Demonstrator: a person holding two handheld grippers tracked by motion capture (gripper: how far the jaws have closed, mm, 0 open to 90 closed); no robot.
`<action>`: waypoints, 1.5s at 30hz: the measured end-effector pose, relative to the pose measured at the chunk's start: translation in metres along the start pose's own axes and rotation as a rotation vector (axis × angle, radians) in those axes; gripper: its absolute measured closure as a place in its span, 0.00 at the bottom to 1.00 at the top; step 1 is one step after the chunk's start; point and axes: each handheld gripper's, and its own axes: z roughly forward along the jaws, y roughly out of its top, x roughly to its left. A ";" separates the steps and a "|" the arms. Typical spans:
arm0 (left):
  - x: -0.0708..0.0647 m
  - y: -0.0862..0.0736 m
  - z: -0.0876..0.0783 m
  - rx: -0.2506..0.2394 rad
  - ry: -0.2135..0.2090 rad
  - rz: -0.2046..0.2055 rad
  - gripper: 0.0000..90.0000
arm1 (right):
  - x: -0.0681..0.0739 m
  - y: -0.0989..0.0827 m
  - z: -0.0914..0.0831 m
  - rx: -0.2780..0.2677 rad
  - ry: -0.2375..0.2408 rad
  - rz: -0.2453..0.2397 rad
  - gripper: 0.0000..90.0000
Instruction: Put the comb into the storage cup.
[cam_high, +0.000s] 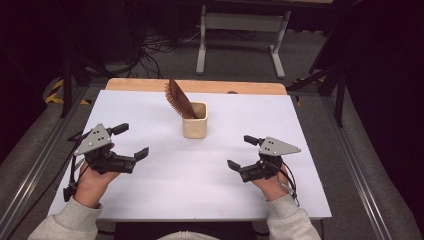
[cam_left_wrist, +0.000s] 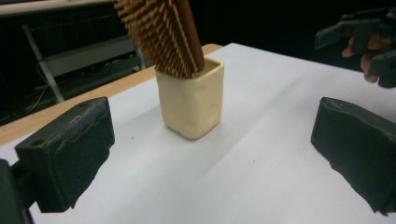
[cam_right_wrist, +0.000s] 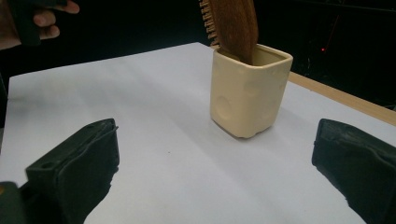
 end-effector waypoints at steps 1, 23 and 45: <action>0.000 -0.008 -0.001 0.005 -0.004 -0.014 0.01 | 0.000 -0.002 -0.001 0.000 -0.001 0.003 0.01; 0.004 -0.076 0.001 0.035 0.011 -0.039 0.01 | 0.002 -0.026 -0.007 0.023 0.006 0.003 0.01; 0.015 -0.089 -0.001 0.030 0.035 -0.138 0.00 | -0.002 -0.053 -0.005 0.055 -0.041 0.052 0.01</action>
